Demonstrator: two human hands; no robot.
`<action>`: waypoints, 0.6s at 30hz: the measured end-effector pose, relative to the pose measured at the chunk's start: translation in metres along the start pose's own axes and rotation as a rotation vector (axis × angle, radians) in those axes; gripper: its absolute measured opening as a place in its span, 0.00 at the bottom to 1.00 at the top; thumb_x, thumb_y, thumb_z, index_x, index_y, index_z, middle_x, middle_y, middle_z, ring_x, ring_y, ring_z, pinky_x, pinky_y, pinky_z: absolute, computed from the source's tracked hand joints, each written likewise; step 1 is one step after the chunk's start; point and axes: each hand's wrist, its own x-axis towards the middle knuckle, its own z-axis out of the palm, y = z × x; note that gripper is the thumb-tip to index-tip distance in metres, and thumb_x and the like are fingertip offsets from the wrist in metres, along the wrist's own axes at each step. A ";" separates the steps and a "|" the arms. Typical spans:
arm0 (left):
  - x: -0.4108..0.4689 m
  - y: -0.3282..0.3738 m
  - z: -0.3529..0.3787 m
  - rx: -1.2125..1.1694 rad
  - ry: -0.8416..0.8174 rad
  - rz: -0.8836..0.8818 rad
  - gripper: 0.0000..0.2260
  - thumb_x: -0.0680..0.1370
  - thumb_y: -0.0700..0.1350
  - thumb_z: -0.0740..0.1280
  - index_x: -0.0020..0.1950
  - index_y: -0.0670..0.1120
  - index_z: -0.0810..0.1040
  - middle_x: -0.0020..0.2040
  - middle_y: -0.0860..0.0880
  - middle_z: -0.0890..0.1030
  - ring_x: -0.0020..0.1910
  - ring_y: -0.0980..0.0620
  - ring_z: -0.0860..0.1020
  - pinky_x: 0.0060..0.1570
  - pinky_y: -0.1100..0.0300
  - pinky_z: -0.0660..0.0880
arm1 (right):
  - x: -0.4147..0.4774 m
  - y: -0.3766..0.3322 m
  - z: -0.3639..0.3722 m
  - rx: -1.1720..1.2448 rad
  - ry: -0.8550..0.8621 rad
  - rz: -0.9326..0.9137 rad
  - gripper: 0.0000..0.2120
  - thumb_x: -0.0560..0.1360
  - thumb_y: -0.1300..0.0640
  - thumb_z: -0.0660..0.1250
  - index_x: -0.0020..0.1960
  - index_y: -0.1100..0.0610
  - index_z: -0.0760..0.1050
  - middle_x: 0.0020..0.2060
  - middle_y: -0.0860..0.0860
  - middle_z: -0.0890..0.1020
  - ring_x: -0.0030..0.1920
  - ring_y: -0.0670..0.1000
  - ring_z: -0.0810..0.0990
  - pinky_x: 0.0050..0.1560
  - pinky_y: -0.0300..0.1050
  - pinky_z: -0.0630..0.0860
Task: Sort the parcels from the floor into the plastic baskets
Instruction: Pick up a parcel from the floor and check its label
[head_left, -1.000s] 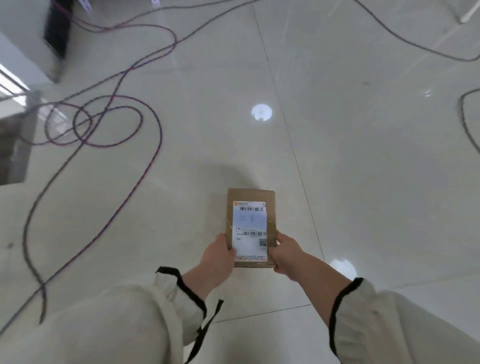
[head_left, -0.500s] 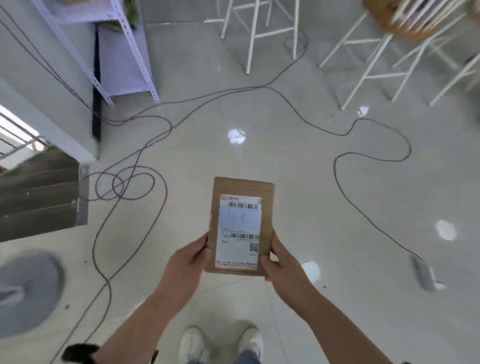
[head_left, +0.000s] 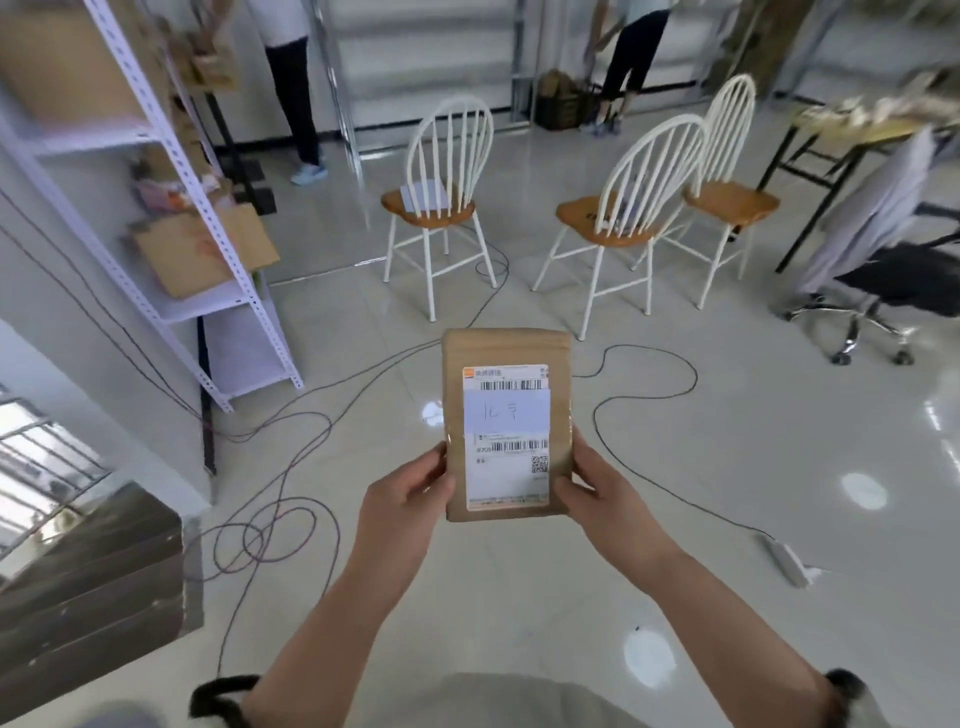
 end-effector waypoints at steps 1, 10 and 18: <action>0.002 0.006 -0.002 -0.030 0.001 0.019 0.18 0.76 0.38 0.66 0.54 0.61 0.80 0.46 0.65 0.83 0.46 0.70 0.78 0.43 0.78 0.70 | -0.004 -0.006 0.000 0.005 0.039 -0.021 0.28 0.79 0.64 0.55 0.73 0.41 0.61 0.61 0.35 0.76 0.57 0.32 0.75 0.67 0.45 0.70; -0.002 0.056 -0.034 -0.108 -0.204 0.265 0.14 0.76 0.35 0.66 0.55 0.52 0.81 0.48 0.63 0.83 0.50 0.66 0.79 0.45 0.78 0.71 | -0.052 -0.050 0.016 0.212 0.228 -0.166 0.24 0.81 0.63 0.53 0.69 0.39 0.67 0.61 0.41 0.78 0.58 0.43 0.79 0.51 0.31 0.76; -0.016 0.078 -0.003 -0.093 -0.433 0.372 0.15 0.76 0.37 0.67 0.53 0.57 0.81 0.50 0.64 0.83 0.50 0.66 0.80 0.45 0.77 0.71 | -0.119 -0.050 0.011 0.291 0.593 -0.137 0.22 0.80 0.65 0.57 0.69 0.47 0.70 0.56 0.44 0.82 0.55 0.46 0.82 0.50 0.36 0.78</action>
